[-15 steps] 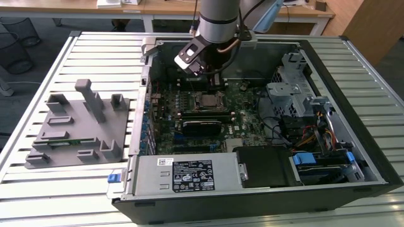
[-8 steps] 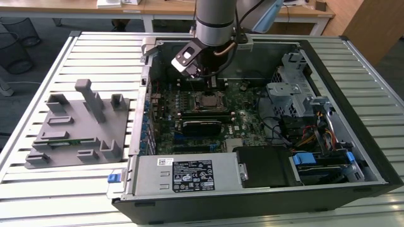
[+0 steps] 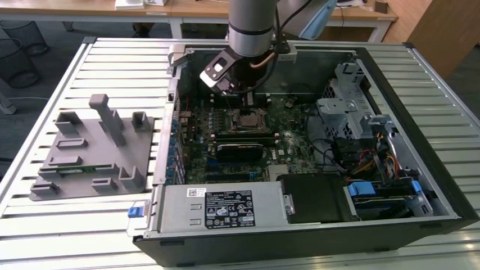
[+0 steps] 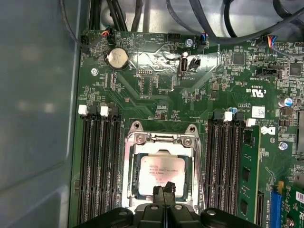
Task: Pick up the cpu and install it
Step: 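Close the cpu cover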
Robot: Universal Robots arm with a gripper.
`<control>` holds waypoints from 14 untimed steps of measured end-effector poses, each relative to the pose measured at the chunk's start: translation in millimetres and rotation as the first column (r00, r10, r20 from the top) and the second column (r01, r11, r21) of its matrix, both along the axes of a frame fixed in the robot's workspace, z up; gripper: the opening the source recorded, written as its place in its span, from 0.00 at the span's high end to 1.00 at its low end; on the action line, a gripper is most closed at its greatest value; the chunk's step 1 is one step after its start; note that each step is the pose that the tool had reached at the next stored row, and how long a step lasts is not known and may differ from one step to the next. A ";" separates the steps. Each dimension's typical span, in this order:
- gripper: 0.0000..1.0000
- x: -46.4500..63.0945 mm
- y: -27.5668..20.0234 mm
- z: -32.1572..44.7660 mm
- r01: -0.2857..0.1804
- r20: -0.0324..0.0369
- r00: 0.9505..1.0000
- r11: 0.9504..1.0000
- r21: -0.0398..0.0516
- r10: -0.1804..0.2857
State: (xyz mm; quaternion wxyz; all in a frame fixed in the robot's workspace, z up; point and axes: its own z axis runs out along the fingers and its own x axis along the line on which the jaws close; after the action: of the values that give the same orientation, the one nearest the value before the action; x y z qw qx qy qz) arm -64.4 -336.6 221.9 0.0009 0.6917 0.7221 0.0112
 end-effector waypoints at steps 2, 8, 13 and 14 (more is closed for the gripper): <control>0.89 -0.1 0.0 -0.3 0.000 0.000 1.000 1.000 0.000 0.000; 0.89 -0.4 0.0 -1.3 0.000 0.000 1.000 1.000 0.000 0.000; 0.89 -2.3 0.0 -3.0 0.000 0.000 1.000 1.000 0.000 0.000; 0.89 -3.1 0.0 -3.4 0.000 0.000 1.000 1.000 0.000 0.000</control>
State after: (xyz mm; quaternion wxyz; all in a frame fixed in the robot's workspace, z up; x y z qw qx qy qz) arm -67.6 -336.6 218.6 0.0009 0.6917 0.7221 0.0112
